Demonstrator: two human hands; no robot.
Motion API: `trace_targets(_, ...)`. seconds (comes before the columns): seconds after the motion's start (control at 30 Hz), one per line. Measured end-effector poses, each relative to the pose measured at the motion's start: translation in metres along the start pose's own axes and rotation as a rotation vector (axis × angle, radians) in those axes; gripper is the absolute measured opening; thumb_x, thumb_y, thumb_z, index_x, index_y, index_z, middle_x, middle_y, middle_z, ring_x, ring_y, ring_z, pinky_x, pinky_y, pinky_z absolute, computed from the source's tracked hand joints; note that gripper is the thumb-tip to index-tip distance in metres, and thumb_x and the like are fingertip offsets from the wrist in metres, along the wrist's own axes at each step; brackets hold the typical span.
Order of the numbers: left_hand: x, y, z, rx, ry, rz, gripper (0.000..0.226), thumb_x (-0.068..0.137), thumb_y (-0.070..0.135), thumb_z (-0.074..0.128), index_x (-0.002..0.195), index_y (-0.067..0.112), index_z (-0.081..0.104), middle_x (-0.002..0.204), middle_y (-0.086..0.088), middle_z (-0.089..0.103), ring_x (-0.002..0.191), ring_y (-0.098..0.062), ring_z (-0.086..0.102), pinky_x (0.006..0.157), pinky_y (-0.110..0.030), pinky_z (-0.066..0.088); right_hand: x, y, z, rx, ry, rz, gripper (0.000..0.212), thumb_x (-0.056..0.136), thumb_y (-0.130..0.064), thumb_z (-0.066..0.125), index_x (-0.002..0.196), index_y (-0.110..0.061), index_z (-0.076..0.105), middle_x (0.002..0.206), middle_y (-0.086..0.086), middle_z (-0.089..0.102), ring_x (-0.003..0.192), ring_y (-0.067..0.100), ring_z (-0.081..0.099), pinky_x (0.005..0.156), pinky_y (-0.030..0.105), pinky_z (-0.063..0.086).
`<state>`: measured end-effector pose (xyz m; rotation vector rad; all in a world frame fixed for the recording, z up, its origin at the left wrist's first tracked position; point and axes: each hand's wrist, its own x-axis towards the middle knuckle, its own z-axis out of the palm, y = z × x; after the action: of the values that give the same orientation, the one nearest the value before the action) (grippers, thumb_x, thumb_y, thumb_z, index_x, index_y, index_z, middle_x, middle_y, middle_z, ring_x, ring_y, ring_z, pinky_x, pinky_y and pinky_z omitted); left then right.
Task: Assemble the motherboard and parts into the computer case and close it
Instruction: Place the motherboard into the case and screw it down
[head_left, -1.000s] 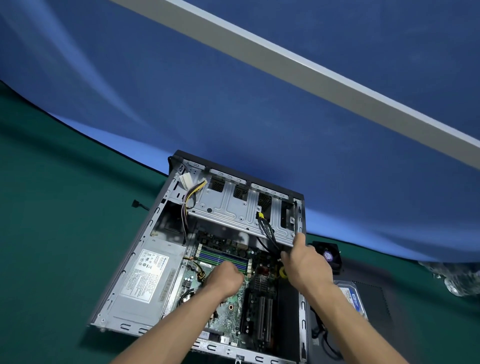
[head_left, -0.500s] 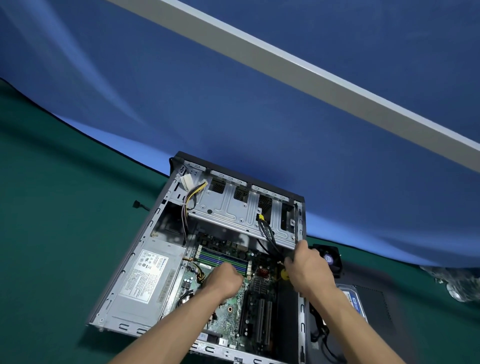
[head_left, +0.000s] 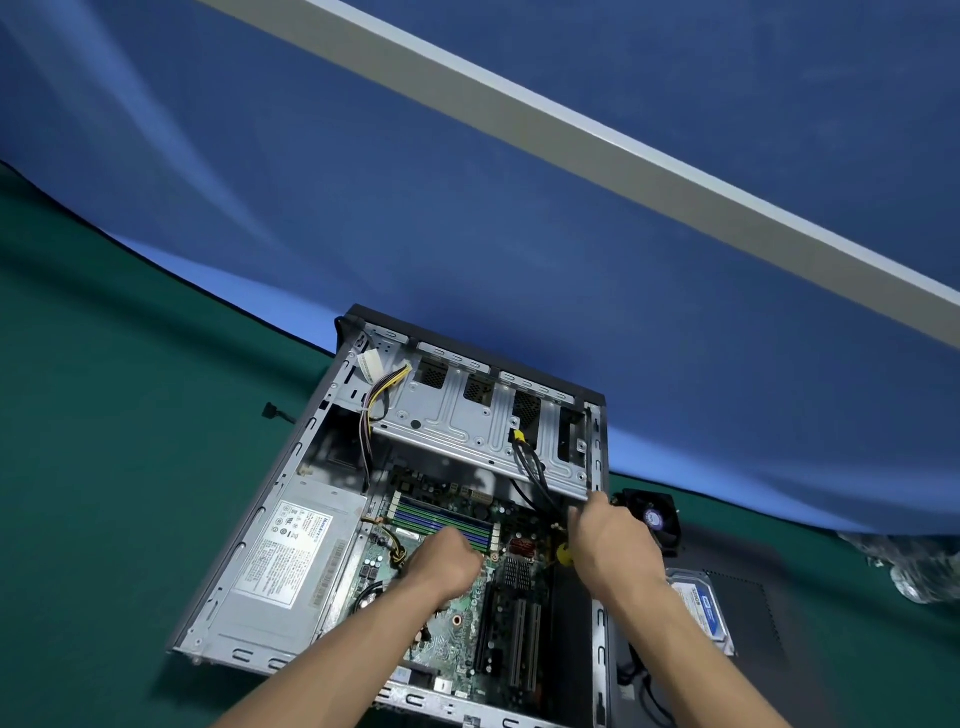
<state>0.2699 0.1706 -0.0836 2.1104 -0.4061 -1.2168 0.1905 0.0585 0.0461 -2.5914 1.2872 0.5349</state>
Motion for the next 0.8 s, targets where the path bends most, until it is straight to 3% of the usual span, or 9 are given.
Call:
trace_targets(0.07,-0.0007,0.0007,-0.0012,0.010,0.007,-0.001,0.039,0.094,0.016,0.050,0.057,0.018,0.038,0.053,0.003,0.032,0.047,-0.014,0.034,0.073,-0.037,0.053,-0.0008,0.0006,-0.0014,0.024,-0.001,0.019,0.032,0.100,-0.032,0.038,0.120,-0.007,0.038,0.121,0.016,0.056,0.101,0.035,0.060,0.073,0.033,0.043)
trace_targets(0.13,-0.0007,0.0004,-0.0014,0.029,0.007,0.003,0.039,0.094,0.016,0.050,0.057,0.018,0.038,0.053,0.003,0.033,0.046,-0.013,0.033,0.074,-0.036,0.053,-0.0016,-0.0017,-0.0018,0.108,-0.052,0.010,0.034,0.096,-0.028,0.048,0.120,-0.010,0.032,0.124,0.017,0.045,0.097,0.036,0.058,0.076,0.037,0.049)
trace_targets(0.2,0.0000,-0.0004,0.0002,0.025,-0.003,0.008,0.038,0.094,0.015,0.050,0.058,0.018,0.039,0.054,0.003,0.034,0.045,-0.013,0.032,0.071,-0.034,0.052,-0.0035,-0.0029,0.0007,0.083,-0.021,0.007,0.029,0.097,-0.022,0.044,0.121,-0.009,0.032,0.119,0.018,0.051,0.094,0.036,0.061,0.075,0.036,0.051)
trace_targets(0.27,0.0009,-0.0006,0.0007,0.005,-0.001,0.015,0.036,0.094,0.015,0.050,0.059,0.017,0.041,0.059,0.000,0.039,0.045,-0.013,0.032,0.064,-0.031,0.048,-0.0048,-0.0027,0.0034,-0.009,0.049,0.025,0.029,0.100,-0.024,0.037,0.122,-0.006,0.033,0.114,0.016,0.059,0.093,0.033,0.063,0.067,0.032,0.044)
trace_targets(0.4,0.0016,-0.0011,0.0007,-0.001,-0.002,0.016,0.035,0.094,0.015,0.050,0.060,0.017,0.041,0.058,0.001,0.037,0.047,-0.013,0.033,0.063,-0.029,0.044,-0.0062,-0.0057,0.0045,0.028,0.020,0.003,0.042,0.095,-0.026,0.051,0.124,-0.007,0.028,0.123,0.016,0.046,0.085,0.031,0.057,0.065,0.032,0.038)
trace_targets(0.53,0.0001,-0.0003,-0.0006,-0.006,-0.002,0.015,0.031,0.094,0.015,0.049,0.064,0.017,0.044,0.062,0.000,0.042,0.050,-0.014,0.036,0.069,-0.031,0.049,-0.0059,-0.0053,0.0049,-0.069,0.058,0.009,0.034,0.101,-0.032,0.036,0.124,-0.007,0.032,0.116,0.016,0.056,0.096,0.033,0.062,0.065,0.032,0.040)
trace_targets(0.63,-0.0014,0.0004,-0.0010,0.001,-0.001,0.006,0.035,0.094,0.014,0.049,0.060,0.018,0.040,0.056,0.003,0.035,0.048,-0.014,0.034,0.072,-0.033,0.051,-0.0039,-0.0044,0.0043,0.039,0.002,-0.006,0.038,0.097,-0.026,0.047,0.125,-0.009,0.029,0.120,0.016,0.047,0.095,0.036,0.059,0.068,0.032,0.040)
trace_targets(0.73,-0.0016,0.0009,-0.0005,0.002,-0.004,0.010,0.037,0.094,0.014,0.049,0.059,0.018,0.039,0.055,0.003,0.033,0.046,-0.013,0.034,0.071,-0.032,0.050,-0.0039,-0.0025,0.0047,-0.110,0.057,-0.029,0.028,0.102,-0.025,0.034,0.121,-0.006,0.040,0.112,0.015,0.062,0.097,0.033,0.063,0.065,0.030,0.039)
trace_targets(0.8,-0.0012,0.0006,-0.0003,0.001,-0.005,0.012,0.036,0.094,0.014,0.049,0.059,0.018,0.040,0.055,0.003,0.034,0.046,-0.013,0.035,0.070,-0.031,0.050,-0.0040,-0.0006,0.0029,-0.154,0.056,-0.029,0.034,0.104,-0.031,0.028,0.120,-0.005,0.044,0.111,0.014,0.064,0.097,0.032,0.063,0.065,0.031,0.039)
